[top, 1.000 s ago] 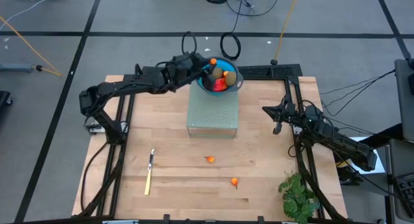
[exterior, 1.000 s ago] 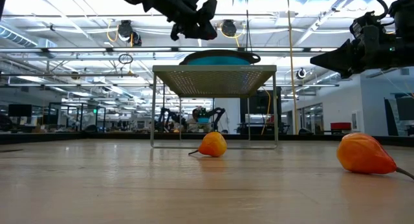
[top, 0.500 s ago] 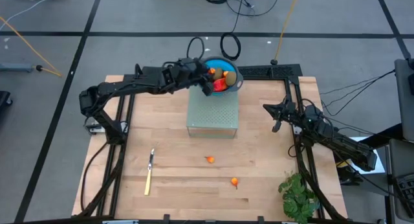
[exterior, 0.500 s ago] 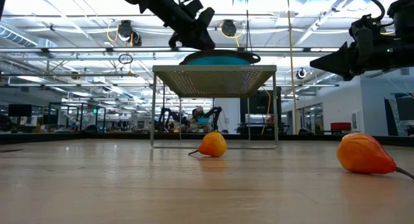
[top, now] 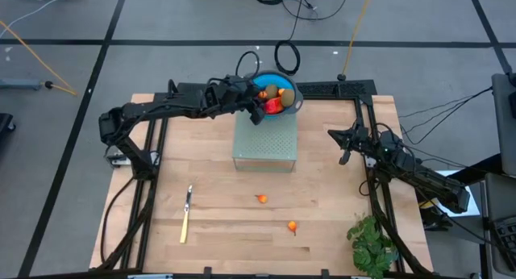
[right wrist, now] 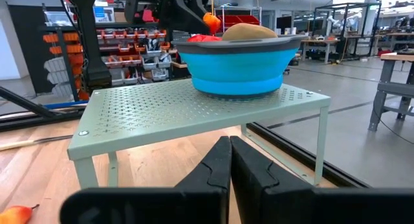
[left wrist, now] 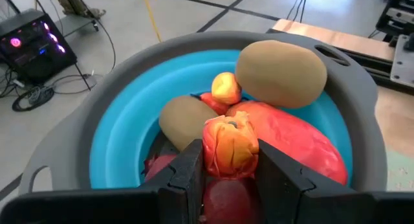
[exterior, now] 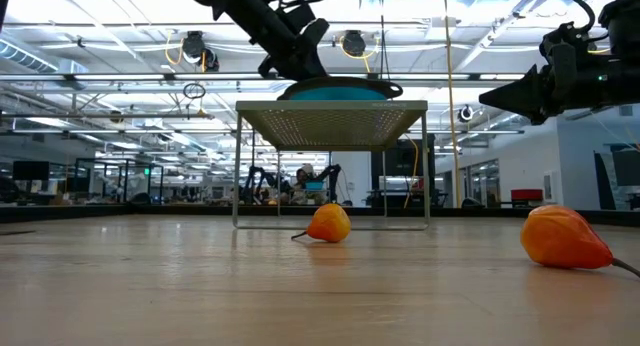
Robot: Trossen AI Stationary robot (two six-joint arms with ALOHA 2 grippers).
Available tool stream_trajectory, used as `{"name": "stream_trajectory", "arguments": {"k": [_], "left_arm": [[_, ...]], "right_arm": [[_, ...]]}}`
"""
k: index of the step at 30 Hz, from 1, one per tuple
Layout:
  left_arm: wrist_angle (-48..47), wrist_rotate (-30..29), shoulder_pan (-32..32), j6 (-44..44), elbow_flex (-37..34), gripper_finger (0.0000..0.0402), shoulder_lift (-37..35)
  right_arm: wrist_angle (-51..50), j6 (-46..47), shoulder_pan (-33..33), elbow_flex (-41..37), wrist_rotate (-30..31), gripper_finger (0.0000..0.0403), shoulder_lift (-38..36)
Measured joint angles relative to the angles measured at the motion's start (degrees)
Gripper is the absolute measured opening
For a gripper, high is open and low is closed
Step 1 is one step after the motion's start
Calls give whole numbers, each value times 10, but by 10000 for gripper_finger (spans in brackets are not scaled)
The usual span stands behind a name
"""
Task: Pick & Place Fruit
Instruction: Put the peach into the blue strainer bowl on the shelf
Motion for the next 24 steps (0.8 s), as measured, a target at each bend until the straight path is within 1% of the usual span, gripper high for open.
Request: {"name": "stream_trajectory", "arguments": {"k": [12,15,18,24], "left_arm": [[-2,0,0,11,0,118,0],[-16,0,1,11,0,120,0],[-28,0,1,11,0,134,0],[-26,0,1,10,0,182,0]], "right_arm": [[-1,0,0,0,0,0,0],[-1,0,0,0,0,0,0],[-1,0,0,0,0,0,0],[-1,0,0,0,0,0,0]]}}
